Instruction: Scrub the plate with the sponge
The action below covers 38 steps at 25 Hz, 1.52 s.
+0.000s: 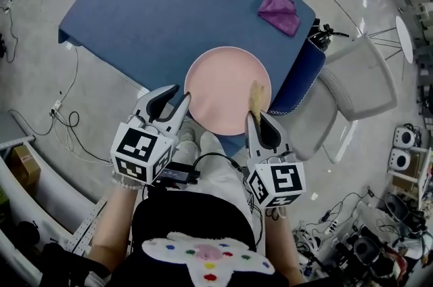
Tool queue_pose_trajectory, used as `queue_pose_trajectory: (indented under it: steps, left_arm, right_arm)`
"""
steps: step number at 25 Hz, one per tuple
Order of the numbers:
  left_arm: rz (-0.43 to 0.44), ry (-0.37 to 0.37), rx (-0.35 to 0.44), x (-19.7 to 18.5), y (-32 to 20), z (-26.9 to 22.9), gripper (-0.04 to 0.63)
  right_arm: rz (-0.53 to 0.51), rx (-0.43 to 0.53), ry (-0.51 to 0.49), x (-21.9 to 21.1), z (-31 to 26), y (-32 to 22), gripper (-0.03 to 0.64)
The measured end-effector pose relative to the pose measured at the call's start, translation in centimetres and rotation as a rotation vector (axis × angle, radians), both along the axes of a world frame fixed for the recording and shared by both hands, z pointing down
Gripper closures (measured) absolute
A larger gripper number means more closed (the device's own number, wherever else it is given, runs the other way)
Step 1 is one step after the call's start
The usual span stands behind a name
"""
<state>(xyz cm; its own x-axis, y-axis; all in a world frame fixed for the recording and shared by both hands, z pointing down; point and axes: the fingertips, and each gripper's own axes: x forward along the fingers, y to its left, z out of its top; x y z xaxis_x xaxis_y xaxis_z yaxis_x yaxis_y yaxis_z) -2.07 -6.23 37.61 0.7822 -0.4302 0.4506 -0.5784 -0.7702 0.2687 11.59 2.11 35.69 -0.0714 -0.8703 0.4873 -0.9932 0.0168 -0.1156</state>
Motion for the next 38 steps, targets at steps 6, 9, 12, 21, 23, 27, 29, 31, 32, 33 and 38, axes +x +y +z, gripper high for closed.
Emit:
queue_pose_trajectory:
  steps: [6, 9, 12, 21, 23, 27, 29, 31, 32, 33, 38]
  left_arm:
    - [-0.039, -0.022, -0.025, -0.4, -0.3, 1.5, 0.494]
    - [-0.065, -0.038, -0.042, -0.4, -0.9, 2.7, 0.495]
    - [-0.09, -0.04, -0.062, -0.5, -1.5, 3.6, 0.494]
    - [-0.147, -0.05, -0.142, -0.6, -1.9, 7.1, 0.494]
    - [-0.161, -0.052, -0.161, -0.5, -1.8, 7.8, 0.494]
    - [-0.184, -0.059, -0.195, -0.5, -1.9, 9.1, 0.494]
    - [-0.199, -0.061, -0.209, -0.4, -1.9, 9.5, 0.494]
    - [-0.214, -0.062, -0.215, -0.3, -1.9, 9.9, 0.494]
    - [-0.219, -0.063, -0.216, -0.1, -1.9, 10.1, 0.494]
    - [-0.222, -0.067, -0.217, 0.0, -2.0, 10.3, 0.495]
    - [-0.242, -0.075, -0.229, 0.3, -2.3, 10.9, 0.503]
  right_arm:
    - [-0.046, -0.013, -0.009, -0.1, 0.9, -0.9, 0.575]
    - [-0.067, -0.022, -0.01, 0.3, 1.4, -1.3, 0.575]
    - [-0.089, -0.032, -0.009, 0.4, 1.8, -1.7, 0.575]
    - [-0.154, -0.071, -0.001, 0.5, 4.0, -3.1, 0.575]
    - [-0.169, -0.083, 0.002, 0.5, 4.6, -3.3, 0.575]
    - [-0.189, -0.1, 0.008, 0.6, 5.5, -4.1, 0.575]
    - [-0.201, -0.106, 0.016, 0.6, 5.8, -4.5, 0.575]
    - [-0.213, -0.112, 0.029, 0.8, 6.1, -4.9, 0.575]
    - [-0.217, -0.117, 0.035, 1.0, 6.3, -5.0, 0.575]
    - [-0.221, -0.123, 0.042, 1.1, 6.5, -5.2, 0.575]
    - [-0.233, -0.159, 0.068, 1.6, 7.9, -6.3, 0.575]
